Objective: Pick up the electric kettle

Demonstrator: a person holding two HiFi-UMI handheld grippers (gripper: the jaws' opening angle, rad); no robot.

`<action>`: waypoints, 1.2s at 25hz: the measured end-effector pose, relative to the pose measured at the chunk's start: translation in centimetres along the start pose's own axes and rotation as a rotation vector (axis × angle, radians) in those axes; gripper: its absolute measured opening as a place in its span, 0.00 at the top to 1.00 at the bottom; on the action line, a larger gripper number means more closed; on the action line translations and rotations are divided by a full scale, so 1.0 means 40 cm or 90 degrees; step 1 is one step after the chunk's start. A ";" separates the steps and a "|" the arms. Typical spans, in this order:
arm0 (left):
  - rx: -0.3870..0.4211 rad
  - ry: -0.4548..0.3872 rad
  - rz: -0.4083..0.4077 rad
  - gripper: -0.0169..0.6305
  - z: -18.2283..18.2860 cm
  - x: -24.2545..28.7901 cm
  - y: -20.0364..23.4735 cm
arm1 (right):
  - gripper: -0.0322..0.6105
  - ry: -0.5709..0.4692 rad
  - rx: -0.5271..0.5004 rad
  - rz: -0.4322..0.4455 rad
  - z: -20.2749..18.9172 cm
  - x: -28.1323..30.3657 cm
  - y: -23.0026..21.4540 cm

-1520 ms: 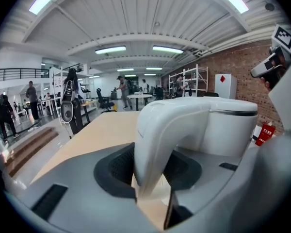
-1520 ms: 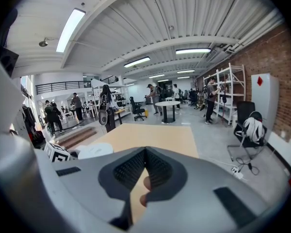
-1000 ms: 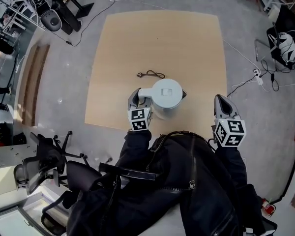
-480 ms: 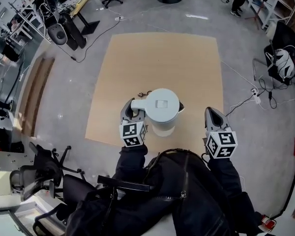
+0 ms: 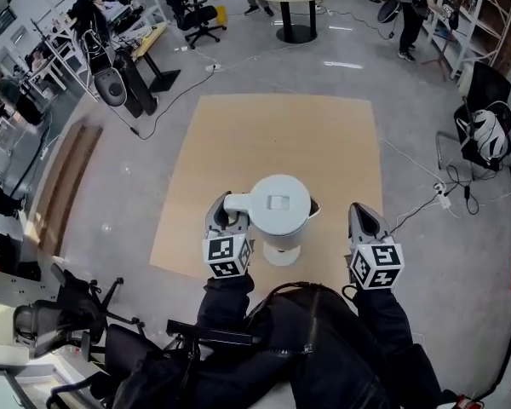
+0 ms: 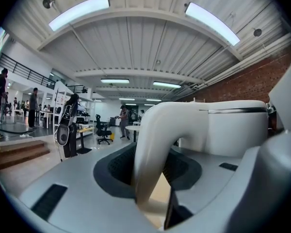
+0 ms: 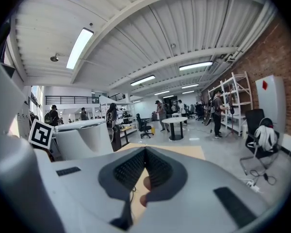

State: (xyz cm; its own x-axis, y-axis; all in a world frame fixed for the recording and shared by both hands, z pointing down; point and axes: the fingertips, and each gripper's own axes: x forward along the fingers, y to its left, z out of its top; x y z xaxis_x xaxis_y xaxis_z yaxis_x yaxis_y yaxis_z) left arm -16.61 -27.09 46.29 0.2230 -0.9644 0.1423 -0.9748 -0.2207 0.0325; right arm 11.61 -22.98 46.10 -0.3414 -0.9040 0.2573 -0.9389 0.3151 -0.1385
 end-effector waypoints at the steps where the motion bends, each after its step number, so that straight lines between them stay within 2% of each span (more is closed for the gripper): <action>1: -0.001 -0.002 0.000 0.76 0.008 -0.002 0.000 | 0.94 -0.006 0.000 -0.001 0.007 0.000 -0.001; 11: 0.002 -0.019 0.005 0.76 0.071 -0.023 -0.002 | 0.95 -0.050 -0.026 -0.011 0.075 0.007 0.012; 30: -0.002 -0.028 0.014 0.76 0.080 -0.041 -0.012 | 0.95 -0.066 -0.076 -0.001 0.091 0.030 0.035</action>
State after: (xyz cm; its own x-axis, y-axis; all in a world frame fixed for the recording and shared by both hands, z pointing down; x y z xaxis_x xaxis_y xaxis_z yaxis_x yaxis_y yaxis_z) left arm -16.53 -25.87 42.86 0.2018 -0.9743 0.0997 -0.9794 -0.1995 0.0325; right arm 10.03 -24.69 42.75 -0.3398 -0.9273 0.1568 -0.9399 0.3406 -0.0224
